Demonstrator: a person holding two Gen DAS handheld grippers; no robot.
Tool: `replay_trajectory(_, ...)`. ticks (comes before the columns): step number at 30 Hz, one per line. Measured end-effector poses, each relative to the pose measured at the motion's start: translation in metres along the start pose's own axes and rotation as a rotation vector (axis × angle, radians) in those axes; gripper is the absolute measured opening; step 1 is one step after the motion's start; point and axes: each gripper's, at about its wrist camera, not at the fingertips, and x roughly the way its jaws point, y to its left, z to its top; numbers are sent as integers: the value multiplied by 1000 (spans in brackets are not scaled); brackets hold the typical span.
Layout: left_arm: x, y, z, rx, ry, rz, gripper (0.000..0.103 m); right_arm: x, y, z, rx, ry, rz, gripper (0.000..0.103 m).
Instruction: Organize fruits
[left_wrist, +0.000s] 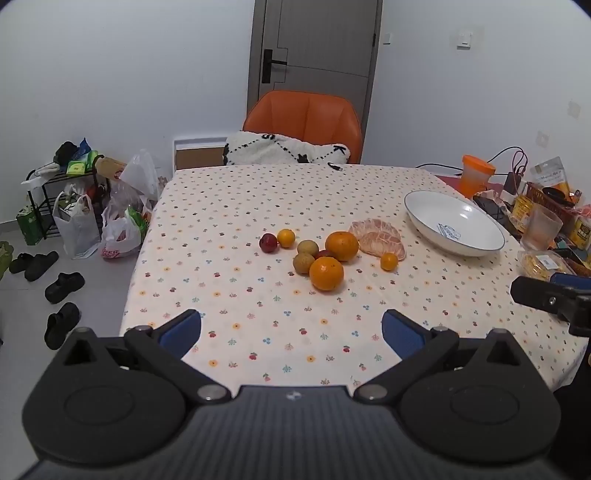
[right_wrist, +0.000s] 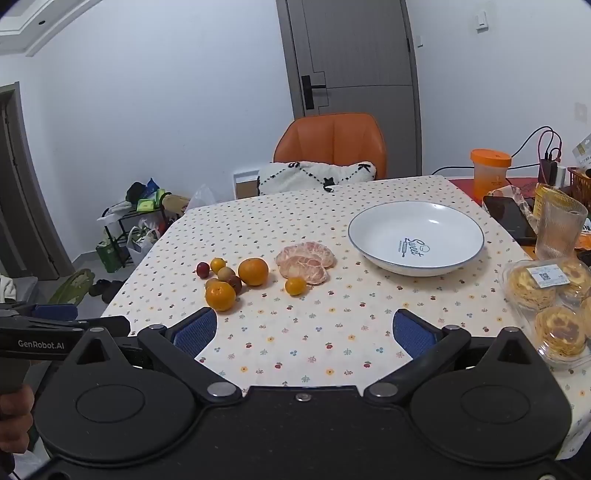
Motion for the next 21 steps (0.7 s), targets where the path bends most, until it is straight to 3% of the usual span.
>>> replay_trajectory(21,-2,-5,4,24,-1,4,103,-2,1,2,29,25,33,103)
